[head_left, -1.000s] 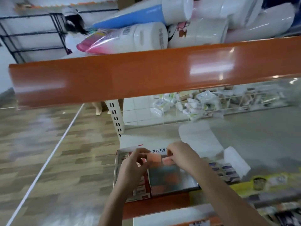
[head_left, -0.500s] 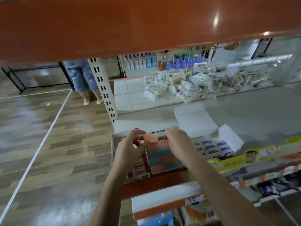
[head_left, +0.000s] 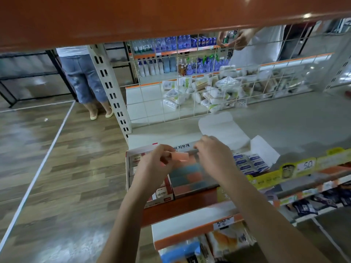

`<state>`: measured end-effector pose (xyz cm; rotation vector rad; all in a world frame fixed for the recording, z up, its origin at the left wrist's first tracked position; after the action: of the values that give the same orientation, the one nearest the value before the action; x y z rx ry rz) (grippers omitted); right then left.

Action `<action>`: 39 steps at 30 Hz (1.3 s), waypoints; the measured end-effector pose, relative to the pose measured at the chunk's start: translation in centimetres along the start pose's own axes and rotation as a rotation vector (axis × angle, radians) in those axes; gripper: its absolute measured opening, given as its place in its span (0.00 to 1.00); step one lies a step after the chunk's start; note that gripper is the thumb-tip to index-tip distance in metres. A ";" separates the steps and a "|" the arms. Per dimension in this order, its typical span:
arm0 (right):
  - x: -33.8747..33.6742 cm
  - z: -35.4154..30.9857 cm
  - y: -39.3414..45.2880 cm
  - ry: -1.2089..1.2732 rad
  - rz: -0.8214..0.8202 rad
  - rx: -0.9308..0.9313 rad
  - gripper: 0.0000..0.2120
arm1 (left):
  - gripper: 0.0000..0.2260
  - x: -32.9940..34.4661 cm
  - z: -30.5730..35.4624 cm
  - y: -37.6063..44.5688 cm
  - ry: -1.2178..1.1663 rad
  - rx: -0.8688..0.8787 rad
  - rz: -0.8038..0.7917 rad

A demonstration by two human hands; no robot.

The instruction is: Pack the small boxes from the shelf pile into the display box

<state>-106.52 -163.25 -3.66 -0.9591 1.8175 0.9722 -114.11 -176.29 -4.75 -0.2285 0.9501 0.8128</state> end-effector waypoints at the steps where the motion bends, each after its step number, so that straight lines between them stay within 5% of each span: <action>1: -0.6 0.8 -0.3 0.028 0.024 0.018 0.06 | 0.10 0.3 0.6 0.2 0.023 0.027 -0.031; 8: -1.0 5.5 -2.8 0.175 -0.013 0.254 0.19 | 0.11 3.1 3.5 1.6 0.184 0.110 -0.154; 12: -0.2 6.6 -3.9 0.213 -0.093 0.345 0.08 | 0.10 4.9 4.8 1.7 0.220 0.156 -0.193; 18: -0.1 7.0 -4.1 0.251 -0.113 0.360 0.18 | 0.12 7.4 5.4 1.5 0.275 0.171 -0.251; 29: 0.1 7.4 -3.3 0.377 -0.190 0.402 0.15 | 0.13 9.2 6.7 2.2 0.547 0.293 -0.418; 33: 0.4 7.8 -2.9 0.414 -0.249 0.442 0.05 | 0.06 9.6 7.8 2.6 0.647 0.368 -0.477; 39: 0.9 7.8 -2.2 0.416 -0.377 0.470 0.09 | 0.15 9.7 7.6 3.2 0.588 0.352 -0.591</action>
<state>-102.45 -157.43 -7.71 -1.1949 1.9721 0.1021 -108.41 -165.22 -7.49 -0.4269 1.4605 0.0127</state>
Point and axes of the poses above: each hand's wrist, its own y-axis towards the middle knuckle, its own x-axis out of the palm, z = x × y, the point moved 9 cm from there along y, towards the middle knuckle, and after that the axes turned 13 degrees about y, right-handed, at the moved point
